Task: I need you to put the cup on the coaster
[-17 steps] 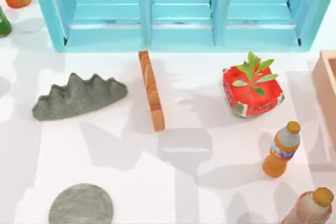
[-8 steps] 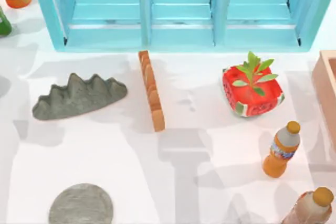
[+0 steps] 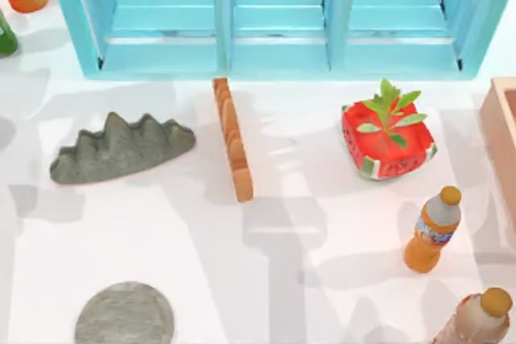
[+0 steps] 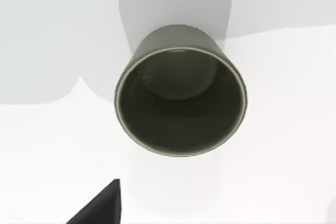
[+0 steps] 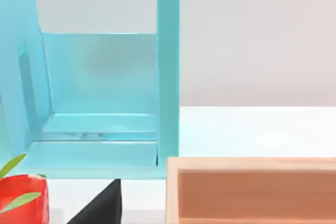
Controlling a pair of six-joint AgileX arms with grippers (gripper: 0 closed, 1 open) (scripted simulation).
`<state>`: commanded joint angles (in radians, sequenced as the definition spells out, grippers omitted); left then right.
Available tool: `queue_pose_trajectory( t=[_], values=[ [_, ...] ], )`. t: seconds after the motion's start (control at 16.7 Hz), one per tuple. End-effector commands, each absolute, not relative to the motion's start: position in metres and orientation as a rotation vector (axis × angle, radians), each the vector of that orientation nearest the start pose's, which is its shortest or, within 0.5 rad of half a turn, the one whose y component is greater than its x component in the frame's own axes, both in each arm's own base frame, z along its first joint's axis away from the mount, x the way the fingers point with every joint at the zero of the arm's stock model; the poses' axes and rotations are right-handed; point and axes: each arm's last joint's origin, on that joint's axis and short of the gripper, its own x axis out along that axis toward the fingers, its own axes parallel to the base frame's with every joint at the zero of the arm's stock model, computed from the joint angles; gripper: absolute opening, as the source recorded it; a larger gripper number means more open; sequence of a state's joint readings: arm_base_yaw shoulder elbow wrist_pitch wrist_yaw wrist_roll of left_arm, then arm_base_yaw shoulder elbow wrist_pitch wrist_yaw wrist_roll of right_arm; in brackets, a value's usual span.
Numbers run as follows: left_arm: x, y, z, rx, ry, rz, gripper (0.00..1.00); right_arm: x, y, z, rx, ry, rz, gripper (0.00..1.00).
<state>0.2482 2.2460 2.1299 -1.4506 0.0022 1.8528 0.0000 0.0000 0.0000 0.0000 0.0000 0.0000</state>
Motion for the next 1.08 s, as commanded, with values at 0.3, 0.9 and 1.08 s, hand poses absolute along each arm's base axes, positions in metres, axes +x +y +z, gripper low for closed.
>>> queue_pose_trajectory(
  t=[0.3, 0.9, 1.08],
  values=[
    [0.430, 0.116, 0.207, 1.223, 1.200, -1.225, 1.00, 0.106, -0.001, 0.160, 0.000, 0.000, 0.000, 1.00],
    [0.427, 0.116, 0.138, 1.225, 1.198, -1.222, 1.00, 0.106, -0.001, 0.160, 0.000, 0.000, 0.000, 1.00],
    [0.427, 0.116, 0.138, 1.225, 1.198, -1.222, 0.77, 0.106, -0.001, 0.160, 0.000, 0.000, 0.000, 1.00]
  ],
)
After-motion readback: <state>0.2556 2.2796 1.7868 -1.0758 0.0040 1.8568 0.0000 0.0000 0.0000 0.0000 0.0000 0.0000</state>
